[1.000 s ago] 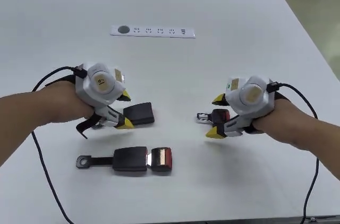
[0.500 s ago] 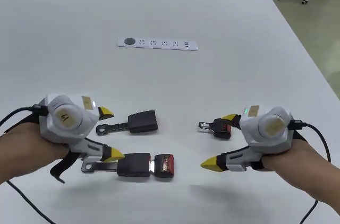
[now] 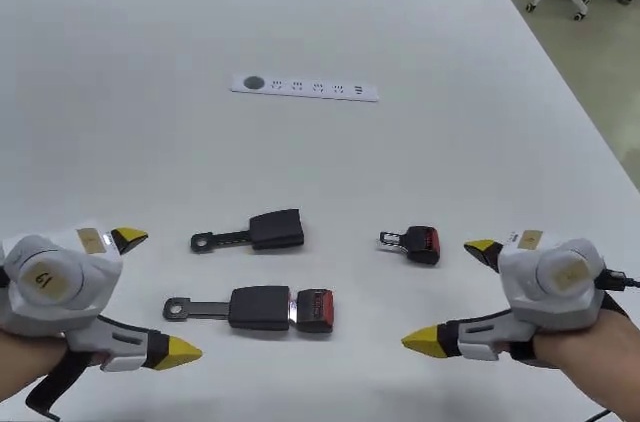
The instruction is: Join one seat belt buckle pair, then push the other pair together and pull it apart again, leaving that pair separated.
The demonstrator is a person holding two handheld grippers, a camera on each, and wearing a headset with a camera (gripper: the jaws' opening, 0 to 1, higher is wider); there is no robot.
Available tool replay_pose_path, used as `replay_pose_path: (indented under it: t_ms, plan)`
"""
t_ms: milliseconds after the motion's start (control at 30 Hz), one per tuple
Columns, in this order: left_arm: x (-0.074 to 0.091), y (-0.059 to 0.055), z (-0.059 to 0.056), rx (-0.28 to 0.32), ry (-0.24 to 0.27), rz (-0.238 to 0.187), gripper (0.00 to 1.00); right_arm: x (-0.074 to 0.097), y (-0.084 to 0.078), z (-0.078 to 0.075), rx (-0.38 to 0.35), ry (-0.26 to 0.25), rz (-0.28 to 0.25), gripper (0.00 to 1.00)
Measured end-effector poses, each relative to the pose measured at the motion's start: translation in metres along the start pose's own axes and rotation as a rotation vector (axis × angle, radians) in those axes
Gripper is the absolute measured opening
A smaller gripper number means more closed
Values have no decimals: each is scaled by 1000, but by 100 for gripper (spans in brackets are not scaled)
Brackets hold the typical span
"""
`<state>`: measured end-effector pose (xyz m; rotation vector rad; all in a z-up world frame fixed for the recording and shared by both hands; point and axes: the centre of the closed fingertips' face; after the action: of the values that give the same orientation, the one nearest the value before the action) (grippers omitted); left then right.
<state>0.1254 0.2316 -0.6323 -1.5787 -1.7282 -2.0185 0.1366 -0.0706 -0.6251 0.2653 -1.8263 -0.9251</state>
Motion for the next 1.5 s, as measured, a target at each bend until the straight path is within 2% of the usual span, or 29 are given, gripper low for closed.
replay_pose_path:
  t_ms: [67, 167, 300, 367, 400, 567, 600, 700, 800, 1000, 1167, 1300, 1500]
  plan:
    - [3, -7, 7, 18, 22, 8, 100, 1, -3, 0, -1, -14, -8, 99]
    - [7, -11, 11, 44, 36, -7, 100, 6, -6, -1, -19, -45, -8, 100]
    - [9, -10, 3, 77, 20, -35, 100, 10, -1, 0, -89, -55, -63, 100]
    - [9, -11, 4, 128, 24, -36, 100, 13, 3, 0, -91, -74, -81, 100]
    - [11, -10, 5, 134, 23, -50, 100, 16, 6, -1, -83, -99, -88, 100]
    - [12, -12, 6, 117, 33, -67, 100, 13, 0, 8, -87, -78, -73, 100]
    - [13, -11, 3, 116, 34, -71, 100, 13, -2, 10, -81, -75, -67, 100]
    - [18, -11, 5, 121, 44, -92, 100, 14, -7, 8, -76, -77, -57, 100]
    - [21, -14, 6, 150, 46, -102, 100, 15, -11, 5, -80, -75, -42, 100]
    - [26, -14, 1, 143, 63, -105, 100, 15, -7, 5, -66, -84, -33, 100]
    - [27, -13, -3, 144, 57, -111, 100, 15, -1, 8, -62, -85, -40, 100]
    - [28, -12, -3, 142, 53, -114, 100, 15, 0, 9, -84, -90, -48, 100]
    - [28, -12, 2, 146, 60, -110, 100, 16, 1, 9, -78, -95, -53, 100]
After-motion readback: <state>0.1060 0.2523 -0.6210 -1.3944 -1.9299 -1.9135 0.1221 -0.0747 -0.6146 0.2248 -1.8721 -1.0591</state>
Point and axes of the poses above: the centre of the closed fingertips' face, and the gripper's own axes: x roughly backward along the fingers, z roughly to its left, y roughly out of its top, and after that the axes turned 14 degrees about x, right-handed
